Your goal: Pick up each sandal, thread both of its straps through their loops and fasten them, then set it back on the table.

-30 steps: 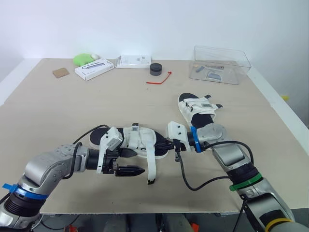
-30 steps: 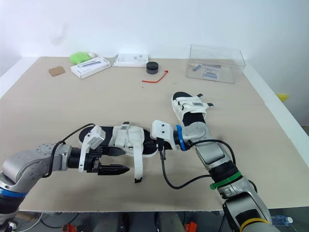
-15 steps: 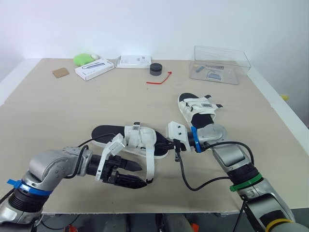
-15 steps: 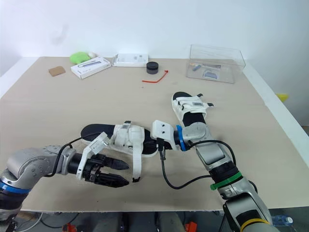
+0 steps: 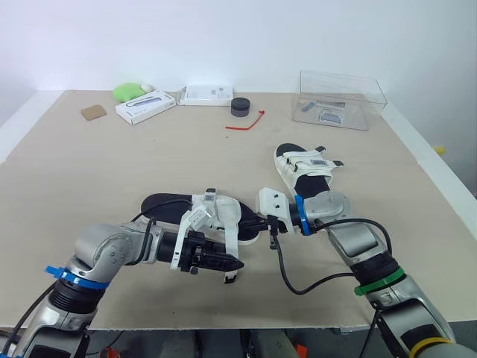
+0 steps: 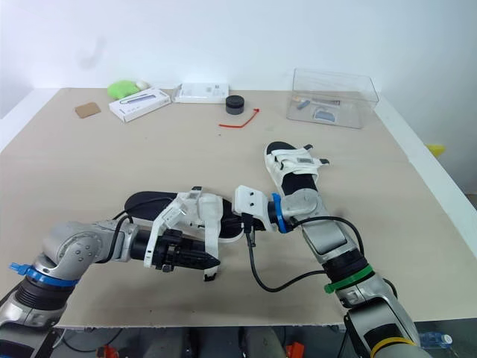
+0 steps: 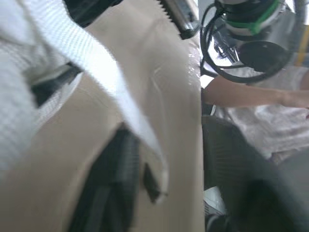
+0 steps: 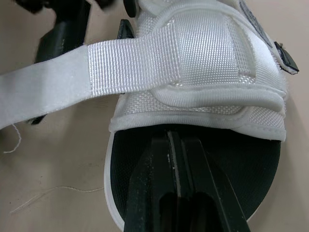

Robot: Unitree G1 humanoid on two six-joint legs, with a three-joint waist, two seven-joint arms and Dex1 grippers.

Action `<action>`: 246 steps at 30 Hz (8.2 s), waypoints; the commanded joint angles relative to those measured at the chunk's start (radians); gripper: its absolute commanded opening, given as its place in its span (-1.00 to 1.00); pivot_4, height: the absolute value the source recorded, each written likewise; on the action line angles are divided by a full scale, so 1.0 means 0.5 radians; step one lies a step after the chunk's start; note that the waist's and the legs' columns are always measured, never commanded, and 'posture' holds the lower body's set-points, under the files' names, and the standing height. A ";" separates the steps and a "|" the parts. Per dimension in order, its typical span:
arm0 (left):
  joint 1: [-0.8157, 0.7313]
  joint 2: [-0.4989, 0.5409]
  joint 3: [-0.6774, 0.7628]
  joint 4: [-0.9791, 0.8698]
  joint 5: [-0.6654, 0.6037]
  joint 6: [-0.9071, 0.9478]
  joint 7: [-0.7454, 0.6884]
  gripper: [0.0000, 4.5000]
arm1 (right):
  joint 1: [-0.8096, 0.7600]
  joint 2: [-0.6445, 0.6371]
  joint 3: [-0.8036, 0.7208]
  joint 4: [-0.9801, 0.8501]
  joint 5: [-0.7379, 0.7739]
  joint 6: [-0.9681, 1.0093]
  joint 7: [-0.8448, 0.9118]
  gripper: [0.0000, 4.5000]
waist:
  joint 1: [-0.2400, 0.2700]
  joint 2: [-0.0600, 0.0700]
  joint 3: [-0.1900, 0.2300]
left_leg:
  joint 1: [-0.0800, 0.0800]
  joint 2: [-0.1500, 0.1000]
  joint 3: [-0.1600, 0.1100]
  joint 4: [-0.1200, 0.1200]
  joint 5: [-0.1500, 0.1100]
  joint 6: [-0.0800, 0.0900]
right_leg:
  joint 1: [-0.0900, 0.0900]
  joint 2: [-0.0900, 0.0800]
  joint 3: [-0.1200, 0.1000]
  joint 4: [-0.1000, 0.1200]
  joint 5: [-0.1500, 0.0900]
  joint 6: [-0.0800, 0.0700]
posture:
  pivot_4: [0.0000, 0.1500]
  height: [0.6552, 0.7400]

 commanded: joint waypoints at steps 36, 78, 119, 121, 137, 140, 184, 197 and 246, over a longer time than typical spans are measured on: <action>-1.105 0.072 -0.173 1.362 0.453 -0.256 -1.111 -0.99 | 0.014 -0.040 -0.030 -0.052 -0.013 0.006 -0.054 -1.00 | -0.006 0.000 0.000 | -0.008 -0.005 0.001 0.000 -0.002 0.004 | -0.006 0.000 -0.003 0.000 0.001 -0.004 | 1.00 1.00; -1.245 -0.052 -0.236 1.481 0.745 -0.240 -1.391 -0.99 | 0.012 -0.048 -0.018 -0.054 -0.018 0.003 -0.074 -1.00 | -0.005 0.000 0.000 | -0.010 -0.006 0.000 0.002 -0.003 0.005 | -0.006 -0.001 -0.003 0.000 -0.001 0.000 | 1.00 1.00; -1.142 -0.057 -0.467 1.537 0.971 -0.768 -1.436 -0.99 | 0.005 -0.044 -0.005 -0.044 -0.026 -0.005 -0.066 -1.00 | -0.006 0.000 0.000 | -0.010 -0.006 0.000 0.003 -0.003 0.006 | -0.006 -0.001 -0.003 0.000 0.001 -0.002 | 1.00 1.00; -1.124 -0.035 -0.482 1.449 0.933 -0.743 -1.436 -0.99 | 0.007 -0.046 -0.005 -0.046 -0.027 -0.005 -0.066 -1.00 | -0.006 0.000 0.000 | -0.010 -0.005 0.000 0.003 -0.004 0.006 | -0.006 -0.001 -0.003 0.000 0.001 -0.003 | 1.00 1.00; -1.063 0.009 -0.383 1.280 0.969 -0.735 -1.390 -0.05 | -0.003 -0.041 0.001 -0.027 -0.030 -0.023 -0.056 -1.00 | -0.005 0.000 0.000 | -0.010 -0.005 0.000 0.003 -0.004 0.006 | -0.006 0.000 -0.003 0.001 0.001 -0.003 | 1.00 1.00; -1.154 -0.079 -0.238 1.399 0.941 -0.785 -1.277 0.15 | -0.006 -0.040 0.002 -0.022 -0.035 -0.029 -0.050 -1.00 | -0.004 0.000 0.000 | -0.010 -0.005 0.000 0.006 -0.004 0.006 | -0.005 0.000 -0.003 0.001 0.001 -0.002 | 1.00 1.00; -0.250 0.685 -0.020 -0.111 0.483 -0.772 -1.289 0.95 | -0.031 -0.050 -0.009 0.049 -0.040 -0.070 -0.006 -1.00 | -0.005 0.001 0.000 | -0.011 -0.001 0.001 0.007 -0.006 0.010 | -0.007 -0.001 0.000 0.002 0.001 -0.003 | 1.00 1.00; 0.197 0.297 0.145 -0.200 0.474 -0.681 -0.447 0.95 | -0.015 -0.041 0.005 0.017 -0.036 -0.057 -0.016 -1.00 | -0.001 0.001 0.000 | -0.003 0.000 0.001 0.006 -0.004 0.008 | -0.001 0.000 -0.002 0.003 0.001 -0.002 | 1.00 1.00; 0.704 0.487 0.015 -0.401 0.901 -1.711 -0.653 -0.60 | -0.069 -0.019 0.018 0.091 -0.052 -0.103 0.022 -1.00 | -0.001 0.002 0.000 | -0.001 0.003 0.001 -0.001 -0.004 0.008 | -0.003 0.000 -0.002 0.001 0.001 -0.014 | 1.00 1.00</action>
